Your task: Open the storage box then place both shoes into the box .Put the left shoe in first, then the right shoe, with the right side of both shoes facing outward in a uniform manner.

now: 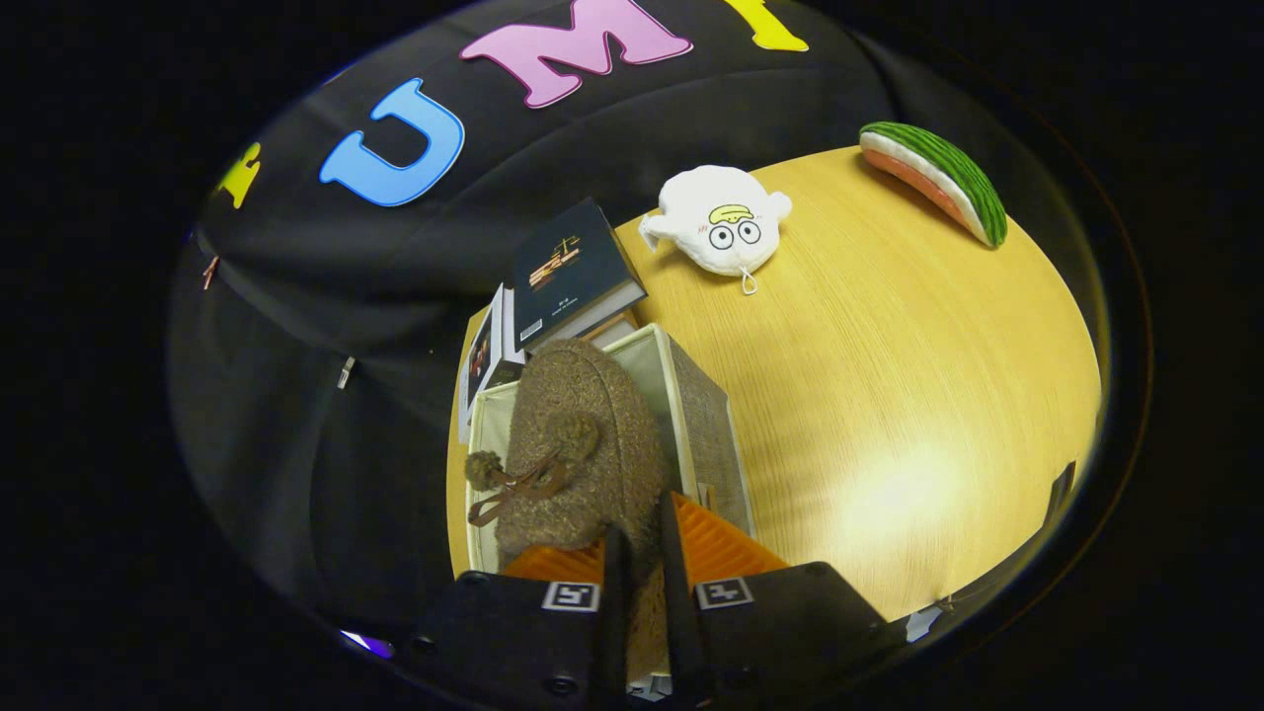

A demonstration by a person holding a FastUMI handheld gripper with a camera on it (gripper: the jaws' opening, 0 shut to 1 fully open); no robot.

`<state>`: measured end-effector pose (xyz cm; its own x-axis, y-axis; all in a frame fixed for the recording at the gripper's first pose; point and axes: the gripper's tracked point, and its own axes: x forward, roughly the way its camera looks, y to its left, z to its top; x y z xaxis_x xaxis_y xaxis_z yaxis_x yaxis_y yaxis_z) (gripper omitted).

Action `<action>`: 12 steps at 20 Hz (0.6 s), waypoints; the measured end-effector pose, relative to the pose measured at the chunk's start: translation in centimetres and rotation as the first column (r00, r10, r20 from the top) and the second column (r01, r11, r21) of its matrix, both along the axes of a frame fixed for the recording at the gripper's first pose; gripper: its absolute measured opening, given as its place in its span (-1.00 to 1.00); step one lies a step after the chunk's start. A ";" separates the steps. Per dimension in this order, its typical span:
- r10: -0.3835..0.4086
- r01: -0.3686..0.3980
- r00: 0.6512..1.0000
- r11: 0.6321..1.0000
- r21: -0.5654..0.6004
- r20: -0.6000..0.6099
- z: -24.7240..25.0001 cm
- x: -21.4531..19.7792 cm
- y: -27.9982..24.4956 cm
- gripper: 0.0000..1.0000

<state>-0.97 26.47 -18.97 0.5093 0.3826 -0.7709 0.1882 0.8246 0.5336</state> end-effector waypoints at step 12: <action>0.020 0.036 0.925 0.990 -0.138 0.380 8.4 2.1 -4.7 0.96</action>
<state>1.10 21.76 -10.59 0.7766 0.2799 -0.5644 0.0014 0.8951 0.4459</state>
